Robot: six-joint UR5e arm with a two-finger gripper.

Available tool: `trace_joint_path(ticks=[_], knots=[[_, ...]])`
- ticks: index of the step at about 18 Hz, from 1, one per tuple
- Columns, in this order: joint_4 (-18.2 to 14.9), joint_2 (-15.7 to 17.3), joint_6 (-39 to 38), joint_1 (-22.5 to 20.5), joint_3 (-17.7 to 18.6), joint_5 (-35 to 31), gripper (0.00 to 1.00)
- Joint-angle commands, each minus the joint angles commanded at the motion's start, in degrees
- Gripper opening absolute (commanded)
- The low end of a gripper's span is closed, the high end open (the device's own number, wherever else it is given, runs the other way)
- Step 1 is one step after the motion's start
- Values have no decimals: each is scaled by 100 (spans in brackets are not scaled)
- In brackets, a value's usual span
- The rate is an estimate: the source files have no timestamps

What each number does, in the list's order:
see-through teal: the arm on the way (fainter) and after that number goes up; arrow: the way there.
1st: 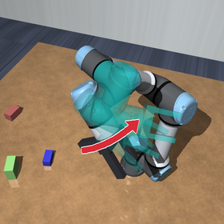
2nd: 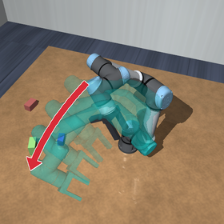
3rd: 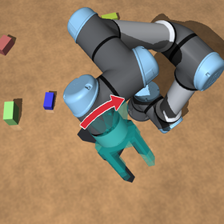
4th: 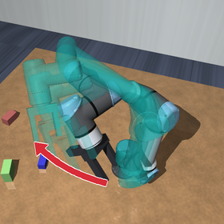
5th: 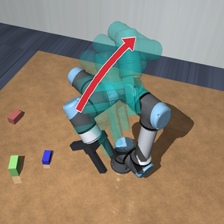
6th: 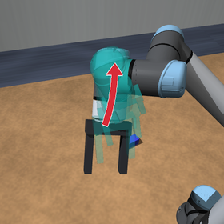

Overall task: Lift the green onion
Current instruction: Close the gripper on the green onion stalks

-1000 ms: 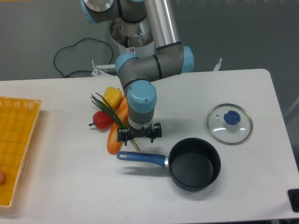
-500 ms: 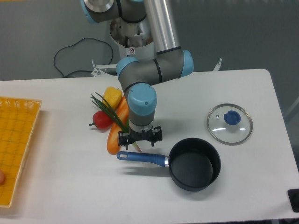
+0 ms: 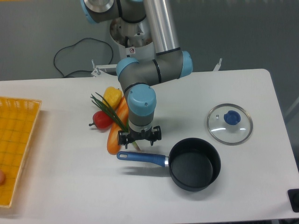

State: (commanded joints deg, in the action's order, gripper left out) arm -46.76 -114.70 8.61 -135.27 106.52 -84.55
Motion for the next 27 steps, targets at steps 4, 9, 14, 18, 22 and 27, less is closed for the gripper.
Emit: trace_joint_path(ticks=[4,9,14,18,22,27], knots=[[62,0,0,0,44,0,100],[62,0,0,9,53,0,94],[62,-18,0,44,44,0,88],[71,-53,0,53,44,-9,85],[71,-62,-9,53,44,-9,82],[71,-79,-9,53,44,-9,74]])
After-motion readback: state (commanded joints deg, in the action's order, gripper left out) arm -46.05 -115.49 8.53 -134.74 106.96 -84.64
